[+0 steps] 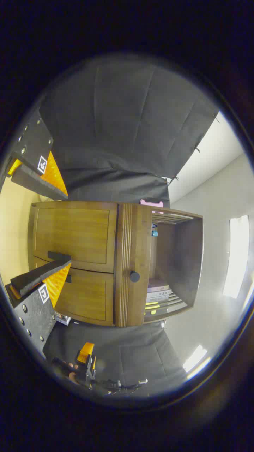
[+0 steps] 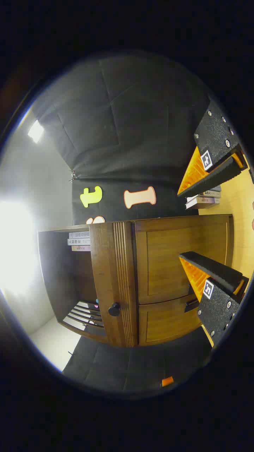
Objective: Open the right door of the double-door shoe cabinet with the right hand, and open the left door with the left hand.
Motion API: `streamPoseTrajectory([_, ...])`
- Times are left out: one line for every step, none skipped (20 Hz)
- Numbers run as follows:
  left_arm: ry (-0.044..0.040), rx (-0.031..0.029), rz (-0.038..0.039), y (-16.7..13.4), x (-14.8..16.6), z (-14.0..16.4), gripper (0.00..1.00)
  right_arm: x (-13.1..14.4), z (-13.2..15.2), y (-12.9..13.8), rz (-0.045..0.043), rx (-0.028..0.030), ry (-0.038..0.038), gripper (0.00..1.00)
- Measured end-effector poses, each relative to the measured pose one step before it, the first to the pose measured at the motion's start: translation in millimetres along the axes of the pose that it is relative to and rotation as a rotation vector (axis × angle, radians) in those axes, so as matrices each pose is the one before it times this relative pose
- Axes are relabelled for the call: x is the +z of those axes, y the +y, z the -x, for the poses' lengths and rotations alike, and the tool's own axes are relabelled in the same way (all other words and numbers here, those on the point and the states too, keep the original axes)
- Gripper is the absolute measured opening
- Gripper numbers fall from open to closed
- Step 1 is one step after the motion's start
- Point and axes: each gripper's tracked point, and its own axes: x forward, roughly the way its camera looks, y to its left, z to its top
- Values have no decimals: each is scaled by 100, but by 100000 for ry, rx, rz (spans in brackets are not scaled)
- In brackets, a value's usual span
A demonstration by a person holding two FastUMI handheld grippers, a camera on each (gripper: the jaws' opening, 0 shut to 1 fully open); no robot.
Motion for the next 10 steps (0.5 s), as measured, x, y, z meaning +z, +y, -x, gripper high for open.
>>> streamPoseTrajectory([263, 982, 926, -70, 13, -28, 100, -361, -253, -185, 1188, 558, 685, 96])
streamPoseTrajectory([538, 1069, 778, -231, -266, 9, 100, -537, -265, -161, 833, 636, 1585, 96])
streamPoseTrajectory([783, 942, 180, -298, -274, -67, 100, -740, -270, -355, 573, 888, 1619, 96])
streamPoseTrajectory([921, 752, -1314, -391, -585, 59, 100, -362, -105, -270, 1033, 676, 588, 96])
streamPoseTrajectory([243, 2134, -2565, 220, -103, 20, 100, -406, 43, -439, 1520, 222, 12, 96])
streamPoseTrajectory([686, 2835, -2217, 656, -84, 85, 95, -639, 223, -444, 1503, 372, 476, 94])
streamPoseTrajectory([999, 1261, -797, 187, -81, 263, 100, -1049, 418, -408, 1274, 287, 1367, 96])
streamPoseTrajectory([531, -64, 418, -347, -62, 168, 100, -604, 120, -288, 562, 163, 1348, 96])
streamPoseTrajectory([333, -50, 796, -223, -37, 131, 100, -206, -178, -295, -308, -64, 584, 96])
streamPoseTrajectory([333, 928, 613, 213, -213, -8, 100, -43, -201, -156, -1094, 12, 334, 94])
